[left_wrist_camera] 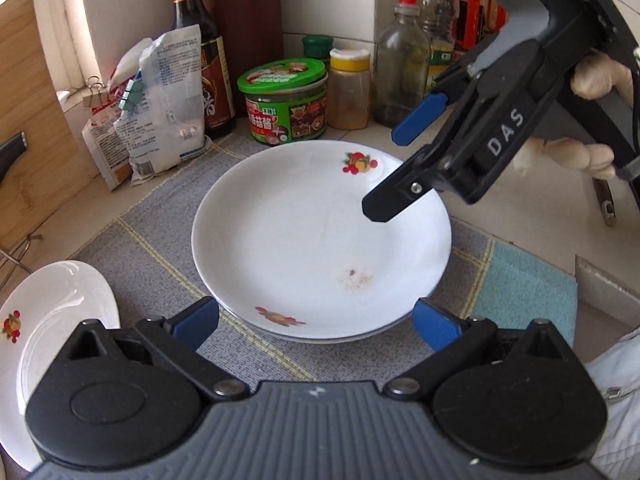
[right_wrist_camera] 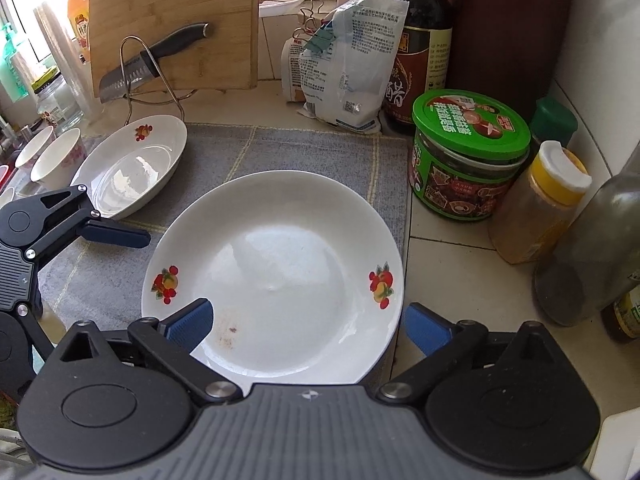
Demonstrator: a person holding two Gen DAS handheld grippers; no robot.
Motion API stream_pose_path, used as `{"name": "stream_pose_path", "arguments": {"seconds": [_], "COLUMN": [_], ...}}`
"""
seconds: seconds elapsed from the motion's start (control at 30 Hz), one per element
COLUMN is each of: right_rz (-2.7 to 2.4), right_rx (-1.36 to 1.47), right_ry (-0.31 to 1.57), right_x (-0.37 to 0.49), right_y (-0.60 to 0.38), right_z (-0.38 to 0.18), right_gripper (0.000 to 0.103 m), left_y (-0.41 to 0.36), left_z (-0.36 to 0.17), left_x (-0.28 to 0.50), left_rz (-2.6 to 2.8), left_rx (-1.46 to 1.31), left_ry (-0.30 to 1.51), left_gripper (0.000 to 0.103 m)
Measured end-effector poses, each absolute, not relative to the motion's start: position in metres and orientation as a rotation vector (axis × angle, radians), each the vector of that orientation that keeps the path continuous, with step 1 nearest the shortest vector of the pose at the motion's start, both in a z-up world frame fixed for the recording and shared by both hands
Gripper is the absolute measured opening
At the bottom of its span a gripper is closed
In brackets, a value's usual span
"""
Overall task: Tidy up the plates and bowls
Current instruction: 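Set the plate down on the stack and open the right gripper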
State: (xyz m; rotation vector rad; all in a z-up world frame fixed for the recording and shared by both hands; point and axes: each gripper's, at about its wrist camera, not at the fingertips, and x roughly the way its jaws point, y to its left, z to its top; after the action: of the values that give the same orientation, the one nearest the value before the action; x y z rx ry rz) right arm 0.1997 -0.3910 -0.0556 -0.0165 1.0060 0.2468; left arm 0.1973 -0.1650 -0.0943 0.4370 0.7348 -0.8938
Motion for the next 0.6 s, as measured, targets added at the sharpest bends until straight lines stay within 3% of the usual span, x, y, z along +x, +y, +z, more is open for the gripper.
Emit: {"name": "stream_pose_path", "arguments": {"seconds": [0.6], "right_rz": [0.382], "right_rx": [-0.148], "right_ry": [0.863], "right_x": [0.219], "right_y": [-0.346], "right_z": [-0.045], "right_gripper": [0.103], "left_y": [-0.114], "left_z": [-0.067], "left_x": [0.172], "left_rz": [-0.495], "left_rx": [0.199], "left_ry": [0.724], "left_gripper": [0.102]}}
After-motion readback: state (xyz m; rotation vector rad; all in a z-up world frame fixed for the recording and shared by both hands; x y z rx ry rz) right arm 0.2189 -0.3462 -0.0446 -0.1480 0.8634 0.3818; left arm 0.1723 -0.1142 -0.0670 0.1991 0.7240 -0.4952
